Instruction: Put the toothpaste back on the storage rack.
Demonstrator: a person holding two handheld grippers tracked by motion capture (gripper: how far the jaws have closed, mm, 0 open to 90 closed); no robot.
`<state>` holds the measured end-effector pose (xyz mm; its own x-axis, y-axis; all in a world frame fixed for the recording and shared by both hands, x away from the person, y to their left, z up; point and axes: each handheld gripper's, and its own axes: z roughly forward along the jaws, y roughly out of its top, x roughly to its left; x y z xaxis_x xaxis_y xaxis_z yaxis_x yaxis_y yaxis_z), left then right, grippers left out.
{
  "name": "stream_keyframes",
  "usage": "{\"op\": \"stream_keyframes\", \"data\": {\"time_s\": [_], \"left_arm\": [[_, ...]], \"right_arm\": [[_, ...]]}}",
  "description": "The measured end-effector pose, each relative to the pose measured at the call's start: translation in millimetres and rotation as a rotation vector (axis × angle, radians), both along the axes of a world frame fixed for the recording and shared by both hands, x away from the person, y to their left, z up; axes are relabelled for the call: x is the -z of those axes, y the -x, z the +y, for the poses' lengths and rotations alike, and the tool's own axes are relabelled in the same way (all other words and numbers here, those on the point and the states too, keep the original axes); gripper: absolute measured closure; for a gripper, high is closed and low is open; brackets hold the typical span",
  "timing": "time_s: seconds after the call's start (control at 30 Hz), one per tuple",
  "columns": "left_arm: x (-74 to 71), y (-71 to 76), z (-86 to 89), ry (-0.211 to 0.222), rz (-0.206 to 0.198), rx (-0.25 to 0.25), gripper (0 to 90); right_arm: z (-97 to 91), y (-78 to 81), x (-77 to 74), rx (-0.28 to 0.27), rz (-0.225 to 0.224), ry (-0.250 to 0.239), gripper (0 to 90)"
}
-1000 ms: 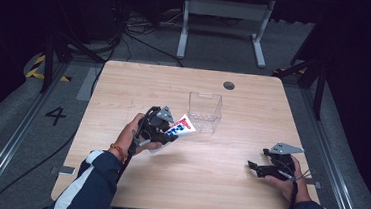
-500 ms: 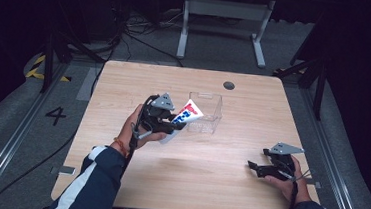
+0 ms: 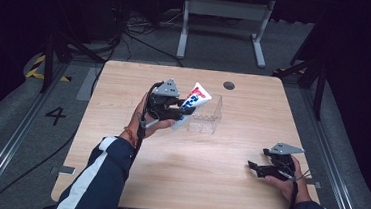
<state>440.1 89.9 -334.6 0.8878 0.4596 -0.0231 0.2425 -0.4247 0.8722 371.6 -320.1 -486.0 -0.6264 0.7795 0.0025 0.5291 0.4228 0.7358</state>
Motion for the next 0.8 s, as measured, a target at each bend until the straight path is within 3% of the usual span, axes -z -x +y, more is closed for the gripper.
{"op": "stream_keyframes", "data": {"time_s": [0.27,0.5,0.8], "left_arm": [[-12.6,-13.7,-8.2,0.041,-0.026,-0.001,68.3],[-6.0,-29.6,-17.4,0.047,-0.034,-0.008,68.4],[5.5,-52.8,-25.0,0.097,-0.028,-0.030,68.4]], "right_arm": [[-0.1,-0.2,0.1,-0.002,0.000,0.000,16.5],[-0.2,-0.2,0.1,-0.002,-0.001,0.001,16.5],[-0.3,-0.2,0.1,-0.003,-0.001,-0.001,16.5]]}}
